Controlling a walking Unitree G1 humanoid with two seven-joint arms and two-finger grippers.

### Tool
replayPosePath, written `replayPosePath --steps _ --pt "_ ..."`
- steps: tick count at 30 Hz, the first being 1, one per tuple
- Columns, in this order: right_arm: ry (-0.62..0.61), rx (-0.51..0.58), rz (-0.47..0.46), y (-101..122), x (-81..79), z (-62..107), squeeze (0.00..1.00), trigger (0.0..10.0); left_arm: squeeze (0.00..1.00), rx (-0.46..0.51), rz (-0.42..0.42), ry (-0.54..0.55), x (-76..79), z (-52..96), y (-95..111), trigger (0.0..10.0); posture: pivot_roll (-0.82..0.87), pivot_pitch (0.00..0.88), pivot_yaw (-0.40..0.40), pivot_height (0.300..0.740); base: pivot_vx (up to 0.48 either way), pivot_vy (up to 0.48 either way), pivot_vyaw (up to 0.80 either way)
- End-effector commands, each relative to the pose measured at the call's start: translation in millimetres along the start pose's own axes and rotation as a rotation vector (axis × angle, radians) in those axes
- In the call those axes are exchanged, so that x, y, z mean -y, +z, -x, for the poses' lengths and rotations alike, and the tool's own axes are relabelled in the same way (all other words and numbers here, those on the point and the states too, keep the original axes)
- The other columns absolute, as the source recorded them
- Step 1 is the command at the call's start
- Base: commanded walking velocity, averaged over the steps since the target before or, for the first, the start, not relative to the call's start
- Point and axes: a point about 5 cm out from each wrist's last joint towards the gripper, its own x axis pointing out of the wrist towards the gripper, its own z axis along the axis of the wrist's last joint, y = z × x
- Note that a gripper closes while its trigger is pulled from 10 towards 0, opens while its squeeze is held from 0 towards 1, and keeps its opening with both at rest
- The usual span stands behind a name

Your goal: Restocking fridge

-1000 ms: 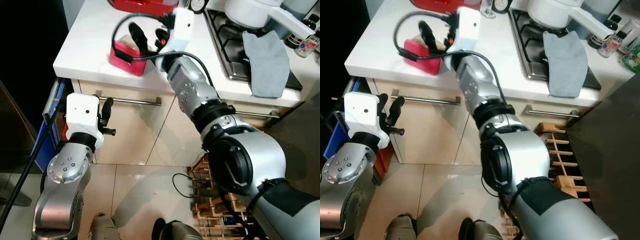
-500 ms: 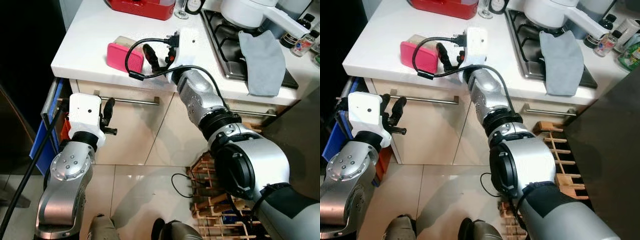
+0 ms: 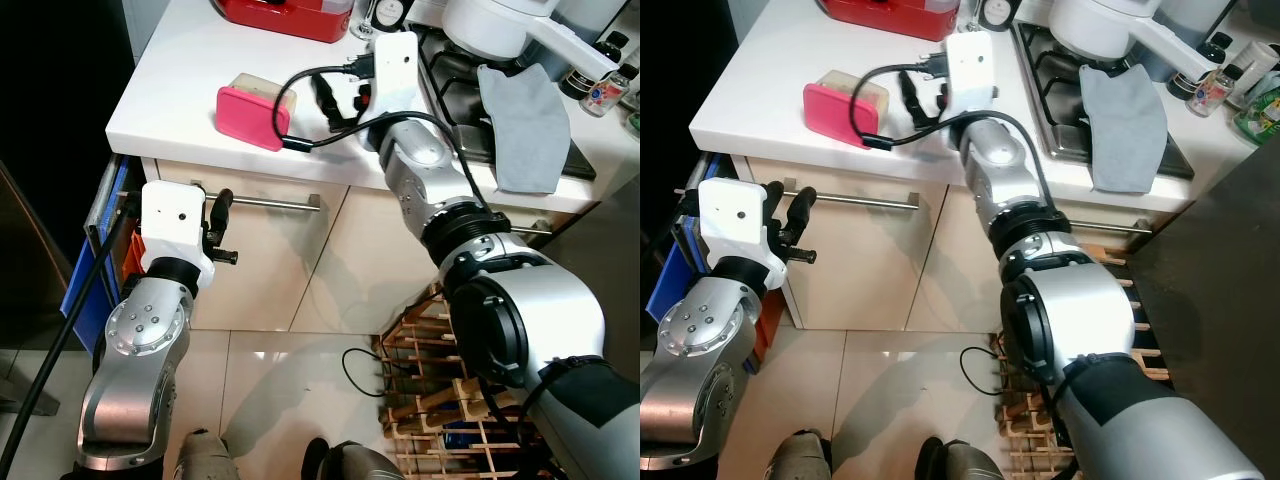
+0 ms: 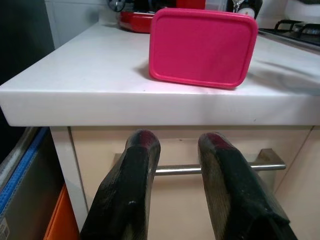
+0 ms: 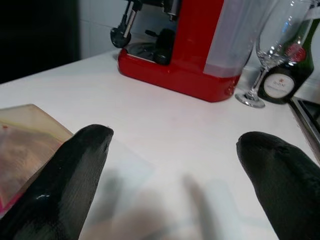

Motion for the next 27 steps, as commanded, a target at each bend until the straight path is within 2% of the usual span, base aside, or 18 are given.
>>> replayPosePath --steps 1,6,8,11,16,18,20,23,24,26,27 --pt "-0.013 -0.058 -0.030 -15 3.2 4.0 0.00 10.0 0.00 -0.005 0.007 -0.024 5.6 -1.9 -2 10.0 0.30 0.083 -0.215 0.740 0.000 0.000 0.00" --pt "0.005 -0.030 -0.034 -24 -13.7 6.2 0.00 10.0 0.00 0.007 0.010 -0.024 6.8 -5.9 -1 10.0 0.29 0.063 -0.212 0.740 0.000 0.000 0.00" --pt "-0.016 0.007 -0.001 -22 -12.9 7.4 0.00 10.0 0.00 0.016 0.002 -0.029 7.8 -7.6 0 10.0 0.28 0.059 -0.207 0.740 0.000 0.000 0.00" --pt "-0.028 0.032 -0.014 -23 -11.0 9.4 0.00 10.0 0.00 0.020 0.003 -0.040 8.4 -8.7 0 10.0 0.27 0.055 -0.202 0.740 0.000 0.000 0.00" --pt "0.103 0.076 0.053 -25 -10.3 15.4 0.00 10.0 0.00 0.023 0.018 -0.032 7.0 -12.2 0 10.0 0.26 0.058 -0.202 0.740 0.000 0.000 0.00" --pt "0.164 0.070 0.111 -19 0.7 16.3 0.00 10.0 0.00 0.023 0.020 -0.033 7.6 -11.3 -1 10.0 0.26 0.060 -0.203 0.740 0.000 0.000 0.00" --pt "0.169 0.064 0.120 -17 6.1 16.4 0.00 10.0 0.00 0.023 0.021 -0.033 7.7 -10.8 -1 10.0 0.25 0.060 -0.204 0.740 0.000 0.000 0.00" --pt "0.133 0.065 0.071 -7 27.4 17.0 0.00 10.0 0.00 0.020 0.020 -0.031 7.6 -10.0 -3 10.0 0.26 0.057 -0.210 0.740 0.000 0.000 0.00" --pt "0.133 0.065 0.071 -7 27.4 17.0 0.00 10.0 0.00 0.020 0.020 -0.031 7.6 -10.0 -3 10.0 0.26 0.057 -0.210 0.740 0.000 0.000 0.00" --pt "0.079 0.094 -0.011 -3 38.2 18.9 0.00 10.0 0.00 0.041 0.002 -0.006 4.8 -12.1 -1 10.0 0.25 0.046 -0.210 0.740 0.000 0.000 0.00" --pt "-0.011 0.137 -0.054 -6 47.6 24.7 0.00 10.0 0.00 0.087 -0.005 0.024 1.1 -14.3 7 10.0 0.25 0.034 -0.209 0.740 0.000 0.000 0.00"
